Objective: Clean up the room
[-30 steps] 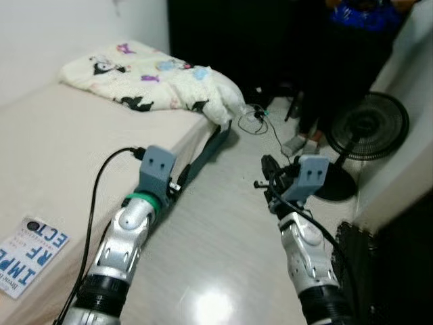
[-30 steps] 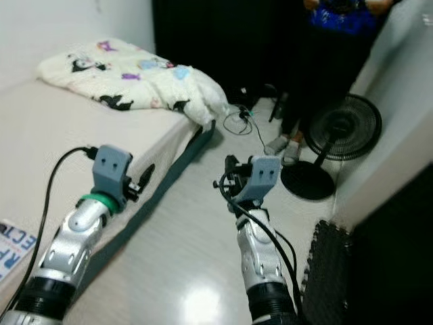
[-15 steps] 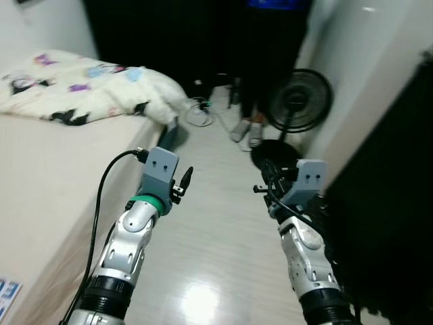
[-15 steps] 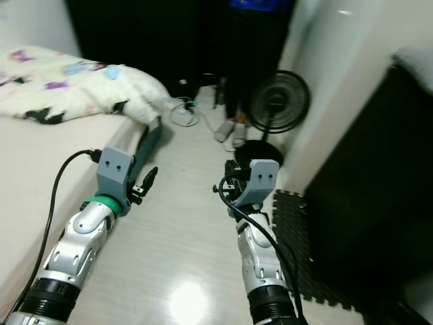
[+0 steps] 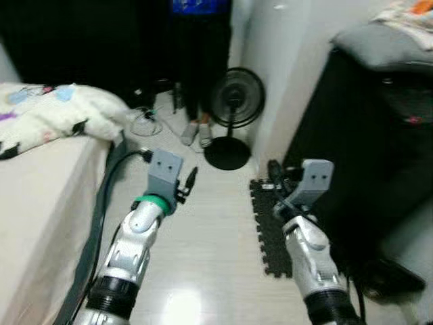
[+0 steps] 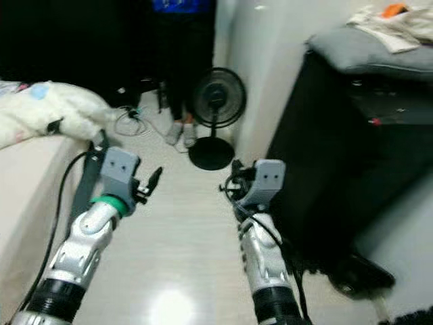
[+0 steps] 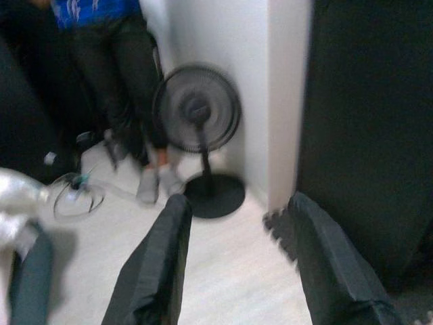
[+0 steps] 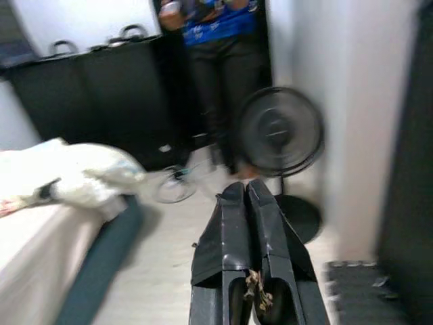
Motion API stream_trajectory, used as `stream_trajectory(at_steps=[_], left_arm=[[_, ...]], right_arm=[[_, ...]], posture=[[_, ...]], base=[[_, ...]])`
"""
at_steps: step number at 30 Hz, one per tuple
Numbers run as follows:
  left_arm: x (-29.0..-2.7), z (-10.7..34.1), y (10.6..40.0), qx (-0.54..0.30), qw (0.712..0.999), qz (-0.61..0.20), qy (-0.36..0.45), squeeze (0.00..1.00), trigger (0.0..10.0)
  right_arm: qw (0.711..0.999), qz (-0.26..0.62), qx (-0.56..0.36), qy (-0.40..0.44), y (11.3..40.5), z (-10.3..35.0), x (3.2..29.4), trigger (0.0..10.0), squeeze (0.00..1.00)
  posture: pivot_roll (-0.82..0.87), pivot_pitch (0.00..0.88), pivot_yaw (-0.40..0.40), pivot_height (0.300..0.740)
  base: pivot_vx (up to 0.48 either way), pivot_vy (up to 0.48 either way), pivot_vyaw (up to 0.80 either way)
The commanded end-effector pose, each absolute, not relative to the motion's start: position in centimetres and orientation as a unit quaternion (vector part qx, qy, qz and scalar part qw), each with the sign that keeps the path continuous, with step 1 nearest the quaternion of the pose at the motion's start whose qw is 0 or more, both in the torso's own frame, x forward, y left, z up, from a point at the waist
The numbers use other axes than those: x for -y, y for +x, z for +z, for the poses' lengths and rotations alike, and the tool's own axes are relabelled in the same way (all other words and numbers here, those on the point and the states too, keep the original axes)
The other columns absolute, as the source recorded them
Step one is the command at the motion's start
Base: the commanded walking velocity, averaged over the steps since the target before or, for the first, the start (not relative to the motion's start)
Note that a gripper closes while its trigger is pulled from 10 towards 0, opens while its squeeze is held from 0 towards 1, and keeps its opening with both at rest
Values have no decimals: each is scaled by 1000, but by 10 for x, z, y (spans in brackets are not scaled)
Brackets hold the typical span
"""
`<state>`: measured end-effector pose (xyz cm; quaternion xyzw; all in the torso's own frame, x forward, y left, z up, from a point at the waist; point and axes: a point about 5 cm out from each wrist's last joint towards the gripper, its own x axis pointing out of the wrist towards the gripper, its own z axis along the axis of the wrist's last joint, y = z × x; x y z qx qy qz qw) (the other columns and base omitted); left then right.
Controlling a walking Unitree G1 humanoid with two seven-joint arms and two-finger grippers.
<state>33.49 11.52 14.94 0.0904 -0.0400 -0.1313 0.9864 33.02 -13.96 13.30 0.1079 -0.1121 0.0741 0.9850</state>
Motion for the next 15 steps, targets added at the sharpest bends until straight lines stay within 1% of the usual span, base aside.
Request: stream_trajectory(at_steps=[1,15], left_arm=[[-122,141,334,24,988,-114,100,0,10000],[-120,140,334,27,988,-114,96,0,10000]], right_arm=[[985,85,105,107,330,131,132,10000,0],[984,92,105,110,328,130,131,10000,0]], posture=[[8,0,30,740],[6,4,26,740]], base=[[454,0,0],[456,0,0]])
